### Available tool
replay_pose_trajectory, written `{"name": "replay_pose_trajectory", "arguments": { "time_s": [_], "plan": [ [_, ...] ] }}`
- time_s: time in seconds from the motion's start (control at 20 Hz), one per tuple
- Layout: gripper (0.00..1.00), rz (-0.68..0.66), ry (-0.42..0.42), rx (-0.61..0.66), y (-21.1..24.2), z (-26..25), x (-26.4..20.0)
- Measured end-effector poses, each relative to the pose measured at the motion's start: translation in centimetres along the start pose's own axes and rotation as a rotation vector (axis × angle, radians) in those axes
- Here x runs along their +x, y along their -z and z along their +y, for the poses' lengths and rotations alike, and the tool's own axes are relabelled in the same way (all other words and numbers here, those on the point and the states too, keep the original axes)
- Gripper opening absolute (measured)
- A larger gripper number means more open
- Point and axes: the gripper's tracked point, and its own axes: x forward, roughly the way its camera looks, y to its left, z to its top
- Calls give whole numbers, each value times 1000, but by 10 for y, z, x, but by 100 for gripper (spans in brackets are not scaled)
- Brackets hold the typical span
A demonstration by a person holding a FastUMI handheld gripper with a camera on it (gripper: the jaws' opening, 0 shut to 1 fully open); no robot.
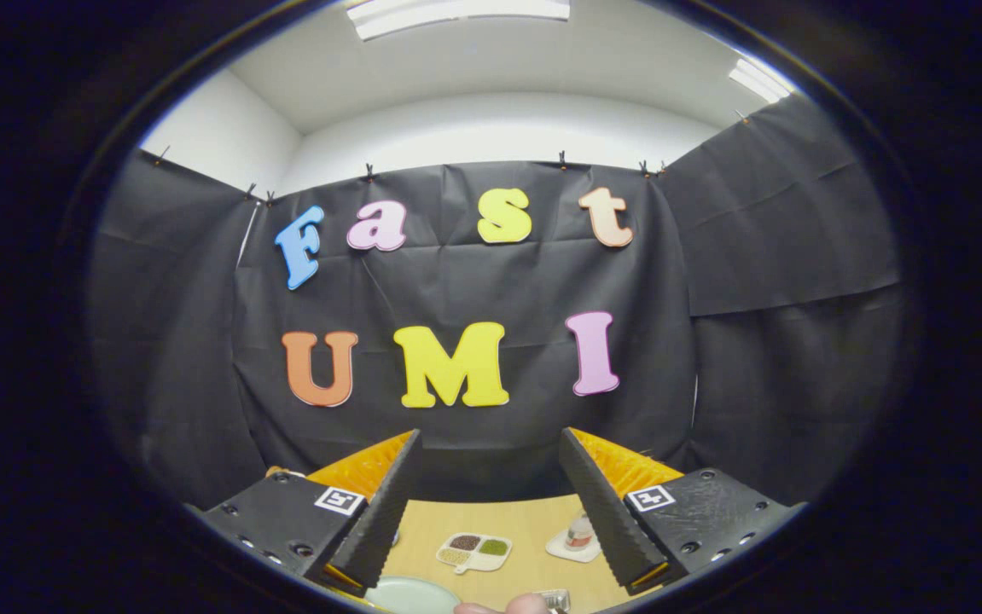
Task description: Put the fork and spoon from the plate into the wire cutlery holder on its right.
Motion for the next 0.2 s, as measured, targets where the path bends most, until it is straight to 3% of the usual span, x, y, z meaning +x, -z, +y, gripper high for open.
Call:
{"name": "replay_pose_trajectory", "arguments": {
  "time_s": [0.2],
  "plan": [
    [96, -7, -4, -7, -2, 2, -1]
  ]
}}
